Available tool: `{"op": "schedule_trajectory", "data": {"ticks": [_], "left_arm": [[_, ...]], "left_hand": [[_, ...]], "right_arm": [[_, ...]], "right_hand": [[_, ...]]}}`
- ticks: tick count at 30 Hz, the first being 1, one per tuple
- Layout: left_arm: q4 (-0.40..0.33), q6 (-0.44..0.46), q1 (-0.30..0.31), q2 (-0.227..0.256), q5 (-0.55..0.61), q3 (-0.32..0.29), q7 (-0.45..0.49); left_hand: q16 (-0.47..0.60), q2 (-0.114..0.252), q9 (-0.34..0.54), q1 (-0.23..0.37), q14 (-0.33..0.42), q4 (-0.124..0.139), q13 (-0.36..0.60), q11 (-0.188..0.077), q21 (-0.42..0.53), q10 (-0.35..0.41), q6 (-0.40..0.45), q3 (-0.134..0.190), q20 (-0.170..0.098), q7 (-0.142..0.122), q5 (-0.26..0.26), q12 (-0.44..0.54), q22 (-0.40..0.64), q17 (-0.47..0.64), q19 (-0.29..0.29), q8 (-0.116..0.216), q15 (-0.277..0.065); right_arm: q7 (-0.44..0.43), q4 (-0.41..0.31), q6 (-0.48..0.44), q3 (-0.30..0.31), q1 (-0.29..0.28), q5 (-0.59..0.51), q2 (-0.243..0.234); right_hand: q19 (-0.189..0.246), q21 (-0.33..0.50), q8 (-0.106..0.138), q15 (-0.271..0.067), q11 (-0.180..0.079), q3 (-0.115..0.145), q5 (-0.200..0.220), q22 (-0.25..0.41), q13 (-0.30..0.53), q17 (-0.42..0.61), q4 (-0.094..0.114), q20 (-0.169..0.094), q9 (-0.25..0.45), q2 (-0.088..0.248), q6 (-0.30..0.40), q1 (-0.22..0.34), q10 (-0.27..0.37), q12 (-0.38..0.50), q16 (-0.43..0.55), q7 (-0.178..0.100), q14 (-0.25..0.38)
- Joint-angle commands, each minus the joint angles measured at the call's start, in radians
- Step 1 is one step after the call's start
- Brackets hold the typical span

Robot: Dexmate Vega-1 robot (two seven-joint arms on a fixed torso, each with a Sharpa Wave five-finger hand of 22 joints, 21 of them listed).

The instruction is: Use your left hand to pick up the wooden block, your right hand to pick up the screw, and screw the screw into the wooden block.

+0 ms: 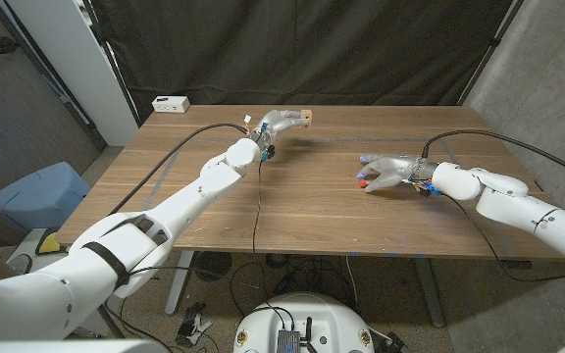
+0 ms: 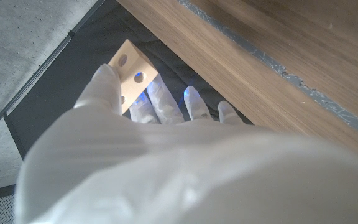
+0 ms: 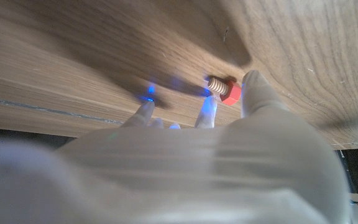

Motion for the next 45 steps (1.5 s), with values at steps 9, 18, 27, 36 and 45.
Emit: {"op": "schedule_trajectory", "data": {"ticks": [9, 18, 27, 36, 45], "left_arm": [[0.007, 0.000, -0.005, -0.002, -0.003, 0.003, -0.008], [0.020, -0.009, -0.007, -0.004, -0.008, 0.001, -0.013], [0.027, -0.015, -0.008, -0.005, -0.011, 0.002, -0.020], [0.017, -0.009, -0.004, -0.001, -0.013, 0.002, -0.023], [0.012, -0.008, -0.001, -0.001, -0.014, 0.002, -0.024]], "left_hand": [[0.004, 0.013, 0.004, 0.000, -0.004, 0.003, -0.001, -0.001, 0.008, -0.006, 0.015, 0.002, 0.006, -0.004, 0.007, 0.000, 0.003, 0.003, -0.006, 0.008, -0.048], [0.004, 0.015, 0.004, -0.001, -0.004, 0.003, -0.001, -0.002, 0.008, -0.007, 0.015, 0.001, 0.006, -0.004, 0.008, 0.000, 0.003, 0.003, -0.005, 0.008, -0.047], [0.004, 0.016, 0.004, -0.003, -0.003, 0.003, 0.000, -0.002, 0.008, -0.006, 0.015, 0.000, 0.005, -0.004, 0.008, 0.001, 0.003, 0.003, -0.004, 0.007, -0.048], [0.004, 0.016, 0.004, -0.004, -0.003, 0.002, -0.001, -0.001, 0.008, -0.008, 0.015, -0.001, 0.006, -0.004, 0.008, 0.000, 0.003, 0.003, -0.005, 0.007, -0.047], [0.004, 0.017, 0.004, -0.005, -0.003, 0.002, -0.001, -0.002, 0.008, -0.007, 0.014, -0.002, 0.006, -0.004, 0.007, 0.001, 0.003, 0.003, -0.004, 0.007, -0.047]], "right_arm": [[-0.038, 0.014, 0.016, -0.006, 0.000, -0.016, 0.016], [-0.051, 0.001, 0.003, -0.003, -0.005, -0.024, 0.015], [-0.068, 0.004, 0.004, -0.005, -0.007, -0.032, 0.021], [-0.067, 0.018, 0.013, -0.012, 0.000, -0.037, 0.025], [-0.079, 0.028, 0.024, -0.016, 0.001, -0.051, 0.021]], "right_hand": [[0.028, 0.007, 0.033, -0.006, -0.009, 0.003, 0.002, 0.005, 0.005, 0.003, 0.000, -0.005, 0.011, 0.001, 0.055, 0.020, 0.030, 0.006, 0.010, 0.001, 0.024], [0.036, 0.007, 0.051, -0.007, -0.012, 0.002, 0.002, 0.005, 0.005, 0.004, 0.001, -0.006, 0.015, 0.003, 0.089, 0.026, 0.043, 0.006, 0.009, 0.006, 0.030], [0.054, 0.007, 0.081, -0.014, -0.016, 0.002, 0.004, 0.005, 0.005, 0.004, 0.000, -0.009, 0.022, 0.008, 0.141, 0.041, 0.067, 0.007, 0.011, 0.010, 0.049], [0.061, 0.007, 0.092, -0.019, -0.022, 0.002, 0.004, 0.005, 0.005, 0.005, 0.001, -0.010, 0.025, 0.010, 0.157, 0.047, 0.075, 0.006, 0.012, 0.010, 0.058], [0.065, 0.006, 0.095, -0.024, -0.026, 0.002, 0.004, 0.005, 0.005, 0.005, 0.001, -0.012, 0.027, 0.011, 0.157, 0.052, 0.078, 0.005, 0.011, 0.007, 0.061]]}}
